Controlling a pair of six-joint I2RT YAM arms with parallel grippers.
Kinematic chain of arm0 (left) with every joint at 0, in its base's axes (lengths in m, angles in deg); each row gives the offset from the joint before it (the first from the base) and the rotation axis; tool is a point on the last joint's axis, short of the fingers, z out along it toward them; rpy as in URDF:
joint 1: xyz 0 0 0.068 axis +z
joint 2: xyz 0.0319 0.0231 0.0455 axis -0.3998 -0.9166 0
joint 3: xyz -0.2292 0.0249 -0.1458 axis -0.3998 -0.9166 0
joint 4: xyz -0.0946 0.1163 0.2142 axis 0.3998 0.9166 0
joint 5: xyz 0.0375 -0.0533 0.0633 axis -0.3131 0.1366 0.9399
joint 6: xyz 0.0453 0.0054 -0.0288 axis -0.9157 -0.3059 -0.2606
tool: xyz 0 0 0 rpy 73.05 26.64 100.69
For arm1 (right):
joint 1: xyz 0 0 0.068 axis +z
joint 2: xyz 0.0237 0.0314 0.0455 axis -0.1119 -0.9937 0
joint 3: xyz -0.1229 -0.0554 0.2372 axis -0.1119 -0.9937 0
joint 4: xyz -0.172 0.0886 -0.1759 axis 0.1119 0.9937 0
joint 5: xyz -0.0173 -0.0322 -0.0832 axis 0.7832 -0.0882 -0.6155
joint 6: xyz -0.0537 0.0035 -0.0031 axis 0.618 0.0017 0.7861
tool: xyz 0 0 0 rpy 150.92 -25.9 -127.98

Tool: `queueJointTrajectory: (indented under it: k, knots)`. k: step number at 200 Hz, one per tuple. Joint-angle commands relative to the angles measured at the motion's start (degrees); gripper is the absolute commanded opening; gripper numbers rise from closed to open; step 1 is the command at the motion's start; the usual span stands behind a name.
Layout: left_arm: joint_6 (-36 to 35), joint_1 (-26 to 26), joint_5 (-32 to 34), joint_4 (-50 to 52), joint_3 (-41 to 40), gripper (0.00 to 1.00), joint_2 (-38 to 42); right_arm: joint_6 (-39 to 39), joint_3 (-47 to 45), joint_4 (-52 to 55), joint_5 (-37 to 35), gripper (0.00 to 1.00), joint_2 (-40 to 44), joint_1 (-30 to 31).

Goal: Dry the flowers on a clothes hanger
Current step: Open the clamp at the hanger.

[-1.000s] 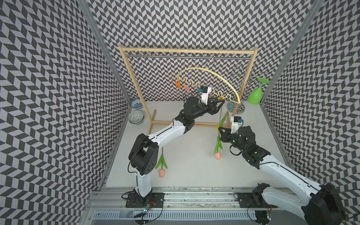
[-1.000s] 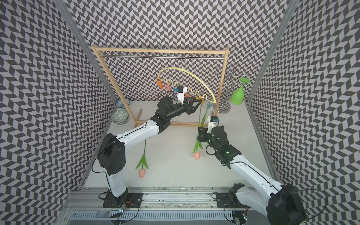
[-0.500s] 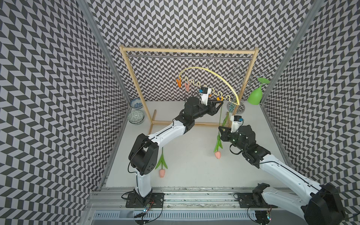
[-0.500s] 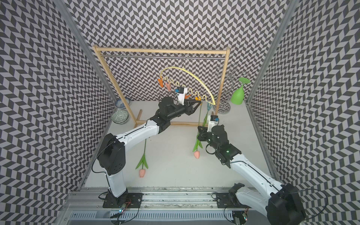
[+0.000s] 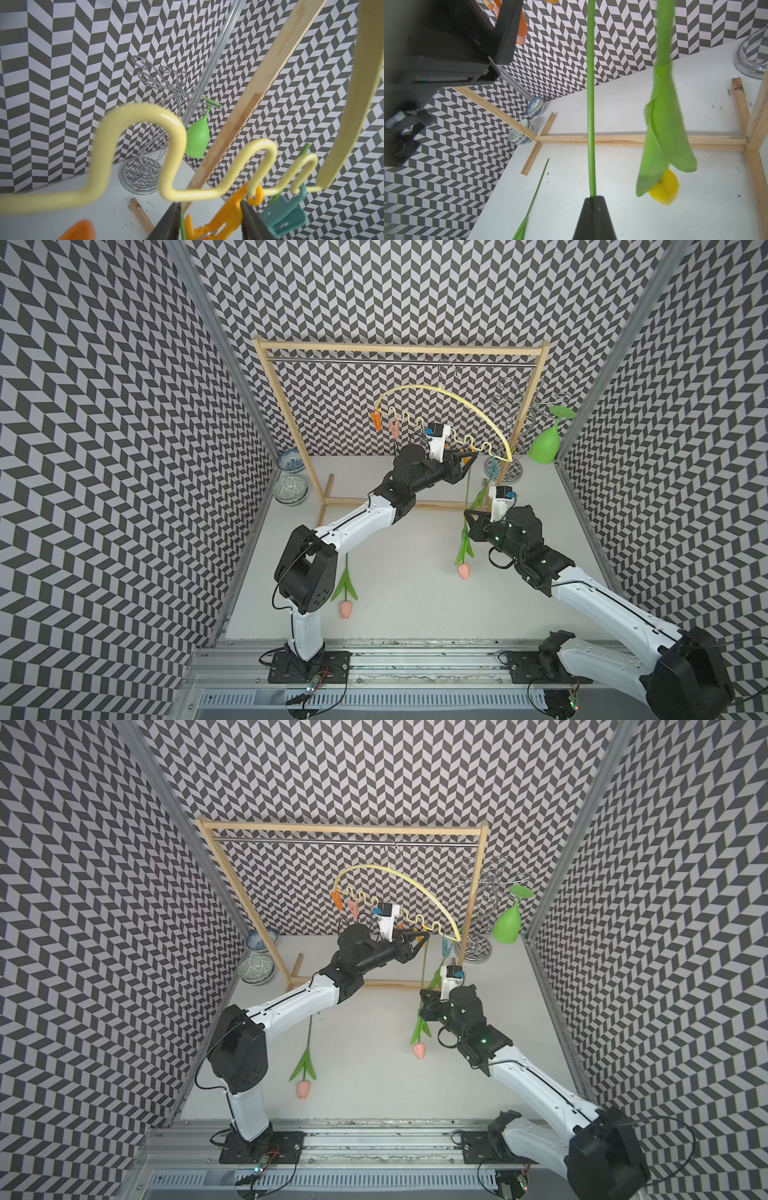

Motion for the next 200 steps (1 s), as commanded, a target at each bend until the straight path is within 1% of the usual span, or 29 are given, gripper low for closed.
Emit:
queueJointTrajectory:
  k: [1, 36, 63, 88, 107, 127, 166, 200]
  knots:
    - [0.0, -0.7, 0.9, 1.5, 3.0, 0.50, 0.1, 0.5, 1.9, -1.3, 0.8, 0.00, -0.5, -0.4]
    - [-0.4, -0.9, 1.9, 4.3, 4.9, 0.64, -0.7, 0.4, 1.8, -1.3, 0.9, 0.00, -0.8, -0.4]
    - [-1.0, -1.4, 2.8, 6.3, 6.2, 0.66, -1.1, 0.3, 1.8, -1.1, 1.0, 0.00, -0.9, -0.4]
    - [-1.6, -1.9, 3.5, 8.4, 6.8, 0.69, -1.4, 0.1, 1.9, -0.9, 0.2, 0.00, -1.0, -0.4]
    - [-1.5, -2.0, 4.7, 10.0, 6.9, 0.74, -1.5, -0.2, 1.7, -0.7, -0.7, 0.00, -1.1, -0.3]
    - [-0.7, -2.1, 6.1, 11.6, 7.0, 0.73, -1.9, -0.6, 1.3, -0.8, -1.1, 0.00, -1.2, -0.4]
    - [0.9, -2.1, 7.6, 11.2, 6.4, 0.60, -1.5, -0.4, 1.6, -0.3, -0.9, 0.00, -1.2, -0.3]
    - [1.2, -2.4, 9.5, 12.8, 7.8, 0.60, -1.1, -0.3, 1.4, -0.6, -0.7, 0.00, -1.6, -0.4]
